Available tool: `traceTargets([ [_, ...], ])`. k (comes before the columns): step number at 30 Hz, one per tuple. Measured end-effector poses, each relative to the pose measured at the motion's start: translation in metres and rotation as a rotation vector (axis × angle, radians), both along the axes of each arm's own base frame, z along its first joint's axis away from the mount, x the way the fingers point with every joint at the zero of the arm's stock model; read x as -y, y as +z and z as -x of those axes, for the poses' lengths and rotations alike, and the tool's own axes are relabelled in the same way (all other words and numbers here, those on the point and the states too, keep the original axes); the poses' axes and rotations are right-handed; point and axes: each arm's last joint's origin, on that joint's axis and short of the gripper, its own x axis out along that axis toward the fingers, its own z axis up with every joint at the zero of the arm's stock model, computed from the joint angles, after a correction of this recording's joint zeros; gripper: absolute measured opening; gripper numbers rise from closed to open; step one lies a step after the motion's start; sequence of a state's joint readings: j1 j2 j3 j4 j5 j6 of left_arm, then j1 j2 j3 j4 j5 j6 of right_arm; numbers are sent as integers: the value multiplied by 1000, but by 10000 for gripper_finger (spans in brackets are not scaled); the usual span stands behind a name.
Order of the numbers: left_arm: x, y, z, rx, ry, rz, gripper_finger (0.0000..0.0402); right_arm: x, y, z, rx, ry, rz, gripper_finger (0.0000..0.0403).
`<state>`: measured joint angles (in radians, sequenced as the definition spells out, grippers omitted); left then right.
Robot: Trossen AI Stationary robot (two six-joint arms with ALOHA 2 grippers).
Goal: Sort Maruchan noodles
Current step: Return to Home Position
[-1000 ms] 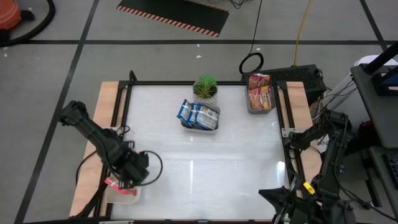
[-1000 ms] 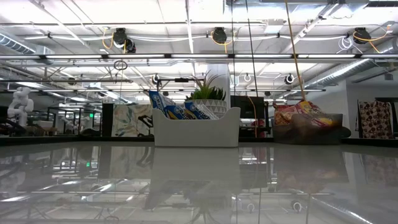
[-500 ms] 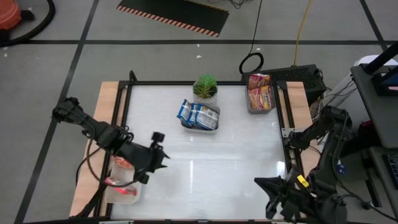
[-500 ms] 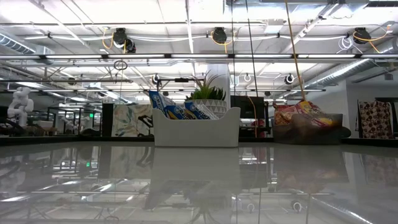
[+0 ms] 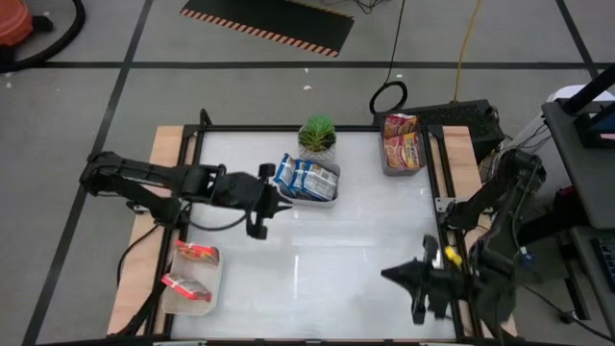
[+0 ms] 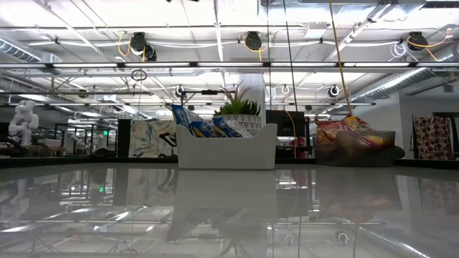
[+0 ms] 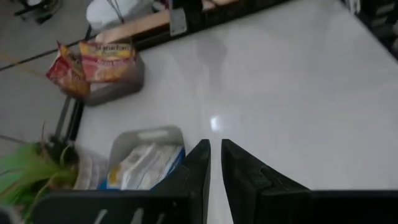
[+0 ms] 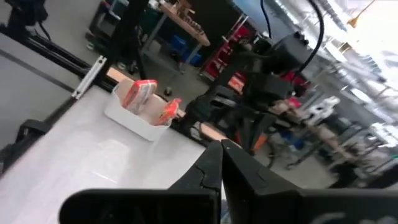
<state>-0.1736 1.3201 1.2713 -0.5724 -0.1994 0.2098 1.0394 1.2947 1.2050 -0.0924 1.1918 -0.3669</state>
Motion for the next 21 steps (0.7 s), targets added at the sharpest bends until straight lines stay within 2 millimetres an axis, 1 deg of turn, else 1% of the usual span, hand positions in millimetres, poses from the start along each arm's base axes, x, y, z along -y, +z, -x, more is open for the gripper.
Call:
traceTargets([
  [3, -11, -12, -7, 64, 12, 32, 44, 23, -12, 6, -6, 16, -54, 0],
  [4, -13, -20, -8, 71, 22, 36, 44, 31, -18, 9, -14, 23, -61, 0],
  [7, -17, -41, -10, 72, 38, 41, 44, 54, -41, 18, -48, 68, -78, 0],
  [10, -17, -59, -9, 54, 39, 39, 44, 77, -64, 27, -87, 154, -119, 0],
  [13, -24, -80, -2, -2, 53, 33, 44, 96, -85, 34, -96, 233, -182, 0],
  [15, -32, -89, 2, 4, 59, 54, 44, 107, -96, 39, -83, 274, -231, 0],
  [17, -40, -100, 10, 3, 47, 93, 44, 117, -105, 42, -56, 304, -274, 0],
  [19, -48, -105, 14, 63, 40, 129, 44, 125, -114, 44, -23, 330, -312, 0],
  [21, -55, -114, 25, 79, 43, 148, 44, 132, -124, 44, 30, 356, -335, 0],
])
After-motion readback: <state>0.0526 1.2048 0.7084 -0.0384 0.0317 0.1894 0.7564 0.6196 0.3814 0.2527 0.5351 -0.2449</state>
